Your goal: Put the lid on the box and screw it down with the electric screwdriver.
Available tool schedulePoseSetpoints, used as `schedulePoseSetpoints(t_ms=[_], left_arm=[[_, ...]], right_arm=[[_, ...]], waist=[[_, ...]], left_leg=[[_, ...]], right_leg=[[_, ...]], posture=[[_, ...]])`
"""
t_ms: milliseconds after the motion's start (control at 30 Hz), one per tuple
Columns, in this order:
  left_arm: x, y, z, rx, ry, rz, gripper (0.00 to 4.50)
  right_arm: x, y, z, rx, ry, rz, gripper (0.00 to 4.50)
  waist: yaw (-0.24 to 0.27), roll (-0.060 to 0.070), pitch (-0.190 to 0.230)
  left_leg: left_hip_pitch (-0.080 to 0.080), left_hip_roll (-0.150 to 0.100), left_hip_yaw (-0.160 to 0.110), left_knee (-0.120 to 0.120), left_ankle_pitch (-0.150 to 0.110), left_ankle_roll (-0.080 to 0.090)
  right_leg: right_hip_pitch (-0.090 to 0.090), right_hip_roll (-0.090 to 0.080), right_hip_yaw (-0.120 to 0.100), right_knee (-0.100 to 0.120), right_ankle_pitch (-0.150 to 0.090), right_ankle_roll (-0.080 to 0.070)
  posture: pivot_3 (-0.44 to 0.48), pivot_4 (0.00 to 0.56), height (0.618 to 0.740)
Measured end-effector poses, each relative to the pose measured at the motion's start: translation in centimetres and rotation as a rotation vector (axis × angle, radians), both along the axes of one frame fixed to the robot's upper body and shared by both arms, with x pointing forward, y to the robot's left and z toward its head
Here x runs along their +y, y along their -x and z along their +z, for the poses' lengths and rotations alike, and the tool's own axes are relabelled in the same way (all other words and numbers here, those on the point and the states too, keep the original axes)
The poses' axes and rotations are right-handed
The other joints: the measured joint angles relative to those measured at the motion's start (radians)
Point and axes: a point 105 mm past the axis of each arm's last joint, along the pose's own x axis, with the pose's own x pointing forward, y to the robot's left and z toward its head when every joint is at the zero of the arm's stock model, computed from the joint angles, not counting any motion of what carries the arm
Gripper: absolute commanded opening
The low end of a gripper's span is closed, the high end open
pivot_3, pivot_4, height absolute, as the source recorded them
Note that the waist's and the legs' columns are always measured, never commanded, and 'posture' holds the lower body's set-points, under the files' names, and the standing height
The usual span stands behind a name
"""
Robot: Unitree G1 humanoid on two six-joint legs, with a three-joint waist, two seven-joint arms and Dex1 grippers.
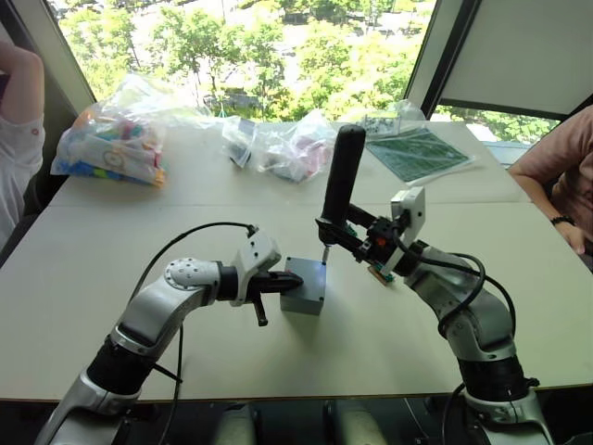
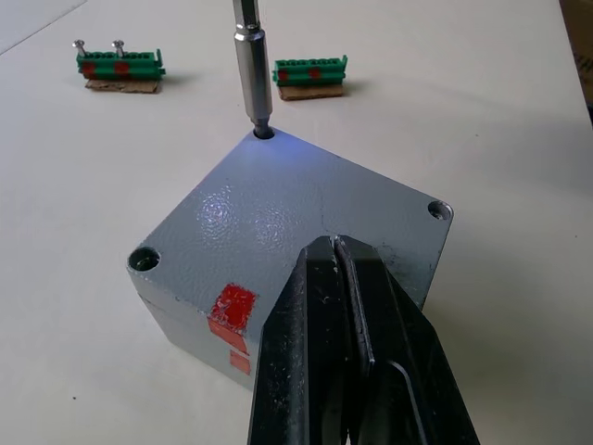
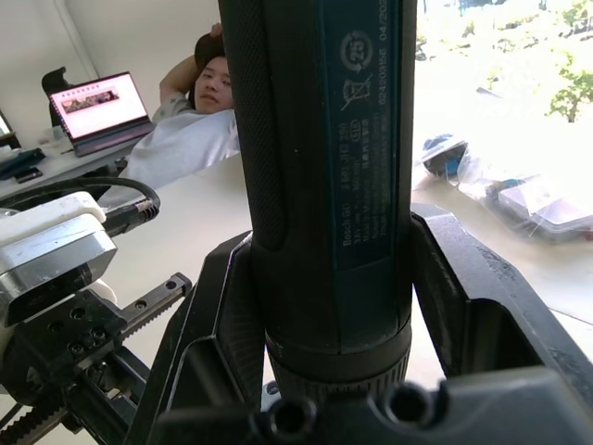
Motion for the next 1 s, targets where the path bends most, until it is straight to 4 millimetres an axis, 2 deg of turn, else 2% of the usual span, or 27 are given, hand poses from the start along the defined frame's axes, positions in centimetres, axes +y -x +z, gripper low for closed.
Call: schedulePoseSetpoints(t_ms=[367,533,567,633,733,800,867,933,1000], left_arm=[[-0.5,0.2,0.1,-0.008,0.025,-0.002,0.00],[-0.6,0.1,0.2,-0.016,0.030,0.005,0.00],[-0.6,0.1,0.3,-0.018,0.033,0.004,0.00],[-0.6,0.2,0.5,-0.023,0.043,0.002,0.00],[-0.8,0.2,0.9,0.006,0.109,0.019,0.00],[-0.8,-0.7,1.5,0.071,0.243,0.108,0.00],[-0.4,-1.3,2.8,0.102,0.344,0.155,0.00],[0.5,-1.6,4.7,0.100,0.401,0.168,0.00],[1.4,-1.4,6.8,0.059,0.419,0.158,0.00]], right_arm=[[-0.2,-0.1,0.6,0.027,-0.007,0.026,1.86],[-0.6,-0.9,2.0,0.102,-0.042,0.033,1.86],[-0.8,-1.2,3.0,0.112,-0.060,0.036,1.86],[-1.6,-1.5,7.3,0.069,-0.124,0.047,1.86],[-2.2,-1.0,12.5,-0.022,-0.199,0.065,1.86],[-2.8,-1.7,14.4,-0.024,-0.254,0.019,1.86],[-3.6,-3.1,14.4,0.052,-0.302,-0.050,1.86],[-4.6,-4.9,13.5,0.192,-0.370,-0.107,1.86],[-5.9,-6.0,12.2,0.287,-0.297,-0.194,1.86]], waist=[[0.005,0.000,0.000],[0.004,0.004,0.006],[0.004,0.007,0.009],[0.005,0.010,0.011],[0.009,0.010,0.011],[0.010,0.006,0.013],[0.010,0.001,0.017],[0.007,0.002,0.019],[0.006,0.006,0.023]], left_leg=[[-0.003,-0.002,0.001,-0.008,0.000,0.001],[-0.006,-0.002,0.002,-0.007,0.000,0.001],[-0.009,-0.002,0.002,-0.006,0.001,0.001],[-0.020,-0.004,0.003,-0.004,0.001,0.001],[-0.020,-0.004,0.002,-0.004,0.001,0.002],[-0.020,-0.004,0.001,-0.004,0.000,0.003],[-0.020,0.000,0.000,-0.004,0.000,0.003],[-0.020,0.001,0.000,-0.004,0.000,0.003],[-0.021,0.001,0.000,-0.004,0.000,0.003]], right_leg=[[0.004,0.001,-0.004,-0.010,0.000,0.000],[0.001,0.001,-0.004,-0.009,0.001,0.000],[-0.001,0.001,-0.004,-0.009,0.001,-0.001],[-0.014,0.001,-0.003,-0.004,0.002,-0.001],[-0.014,0.003,-0.004,0.000,0.000,0.003],[-0.016,0.004,-0.004,0.004,-0.002,0.006],[-0.016,0.009,-0.004,0.004,-0.001,0.007],[-0.017,0.010,-0.004,0.006,-0.001,0.007],[-0.018,0.010,-0.004,0.006,-0.001,0.006]], posture=[[0.000,0.150,0.740],[0.000,0.150,0.740],[0.000,0.150,0.740],[0.000,0.150,0.740],[0.000,0.150,0.740],[0.000,0.150,0.740],[0.000,0.150,0.740],[0.000,0.150,0.740],[0.000,0.150,0.740]])
